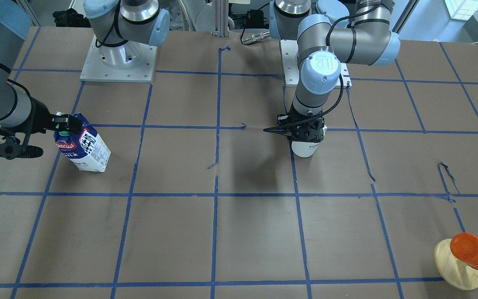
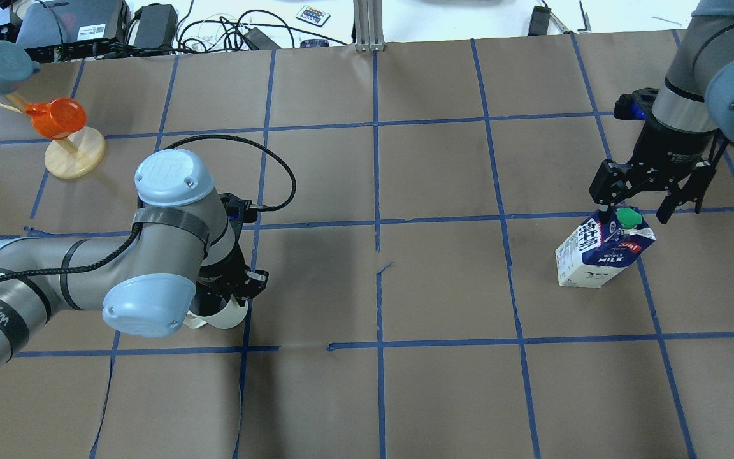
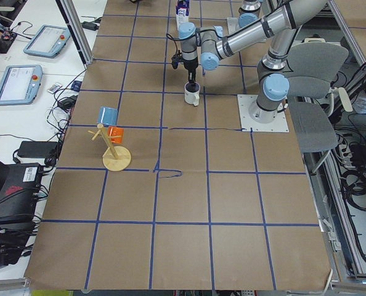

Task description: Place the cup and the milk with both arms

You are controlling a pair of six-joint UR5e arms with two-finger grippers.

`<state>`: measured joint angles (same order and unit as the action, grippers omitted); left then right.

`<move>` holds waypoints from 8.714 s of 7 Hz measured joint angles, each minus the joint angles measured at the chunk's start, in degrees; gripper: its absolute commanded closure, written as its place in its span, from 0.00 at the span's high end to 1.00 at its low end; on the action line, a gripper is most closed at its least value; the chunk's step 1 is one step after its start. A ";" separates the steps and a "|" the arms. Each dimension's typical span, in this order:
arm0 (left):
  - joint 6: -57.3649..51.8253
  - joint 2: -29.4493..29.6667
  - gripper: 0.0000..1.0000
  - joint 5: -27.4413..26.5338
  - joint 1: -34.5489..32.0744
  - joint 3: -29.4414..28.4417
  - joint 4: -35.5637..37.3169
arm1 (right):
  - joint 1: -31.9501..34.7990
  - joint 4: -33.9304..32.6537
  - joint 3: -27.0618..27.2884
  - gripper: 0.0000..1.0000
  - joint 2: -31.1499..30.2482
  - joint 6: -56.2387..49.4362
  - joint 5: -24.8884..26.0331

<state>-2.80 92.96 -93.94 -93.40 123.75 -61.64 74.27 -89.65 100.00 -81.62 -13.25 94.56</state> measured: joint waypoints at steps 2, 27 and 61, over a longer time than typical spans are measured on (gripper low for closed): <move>-1.60 0.05 0.00 -0.78 0.07 -3.13 0.37 | 0.00 -0.08 -0.05 0.36 0.05 0.31 -0.26; 30.92 19.34 1.00 5.42 -22.10 -32.98 -5.66 | 11.76 9.40 -15.77 0.12 -0.57 9.47 -5.88; -0.01 -4.28 1.00 4.47 3.92 -34.28 -26.87 | 15.50 5.04 -17.82 1.00 -4.77 14.68 -4.58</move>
<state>-2.81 88.68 -89.46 -89.47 89.47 -88.51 89.77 -84.61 82.17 -86.39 1.43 89.98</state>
